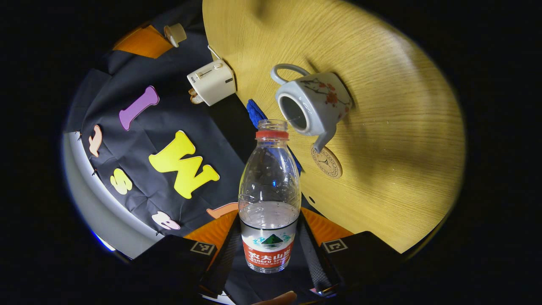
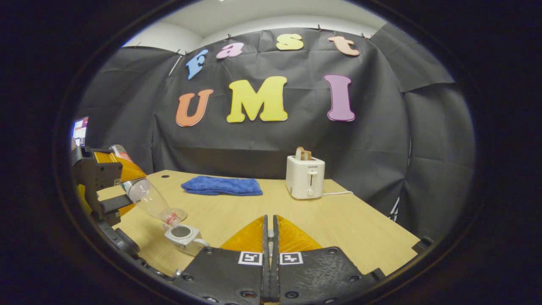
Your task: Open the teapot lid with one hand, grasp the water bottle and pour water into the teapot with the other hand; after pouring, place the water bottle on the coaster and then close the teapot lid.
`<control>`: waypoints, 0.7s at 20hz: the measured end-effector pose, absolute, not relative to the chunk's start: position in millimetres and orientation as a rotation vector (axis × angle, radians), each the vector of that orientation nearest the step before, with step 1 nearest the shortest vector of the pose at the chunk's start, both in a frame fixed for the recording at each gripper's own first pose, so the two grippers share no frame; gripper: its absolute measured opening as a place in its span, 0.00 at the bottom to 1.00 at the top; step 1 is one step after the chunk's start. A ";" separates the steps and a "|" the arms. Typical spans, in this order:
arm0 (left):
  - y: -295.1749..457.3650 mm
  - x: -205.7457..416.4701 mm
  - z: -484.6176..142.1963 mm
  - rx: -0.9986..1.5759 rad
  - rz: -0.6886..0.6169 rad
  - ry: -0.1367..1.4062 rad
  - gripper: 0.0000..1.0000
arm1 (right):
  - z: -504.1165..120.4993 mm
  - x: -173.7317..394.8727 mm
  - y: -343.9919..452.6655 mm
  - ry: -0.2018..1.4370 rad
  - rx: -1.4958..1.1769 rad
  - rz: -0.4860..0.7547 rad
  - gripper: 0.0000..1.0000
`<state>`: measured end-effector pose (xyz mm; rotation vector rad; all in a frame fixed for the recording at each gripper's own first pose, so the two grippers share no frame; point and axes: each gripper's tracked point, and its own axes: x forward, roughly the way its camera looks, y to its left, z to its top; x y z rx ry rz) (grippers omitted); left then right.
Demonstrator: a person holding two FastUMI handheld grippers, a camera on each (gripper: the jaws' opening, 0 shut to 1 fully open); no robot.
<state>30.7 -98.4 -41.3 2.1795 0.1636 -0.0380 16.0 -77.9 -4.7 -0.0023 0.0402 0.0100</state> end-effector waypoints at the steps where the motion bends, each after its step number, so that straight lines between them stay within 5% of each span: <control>1: -99.0 30.6 -41.9 2.183 -0.040 0.166 0.77 | -5.0 16.8 -78.1 0.040 -0.003 0.009 0.00; 14: -94.0 34.7 -39.1 2.189 -0.048 0.185 0.77 | -6.8 17.3 -78.9 0.047 -0.011 0.005 0.01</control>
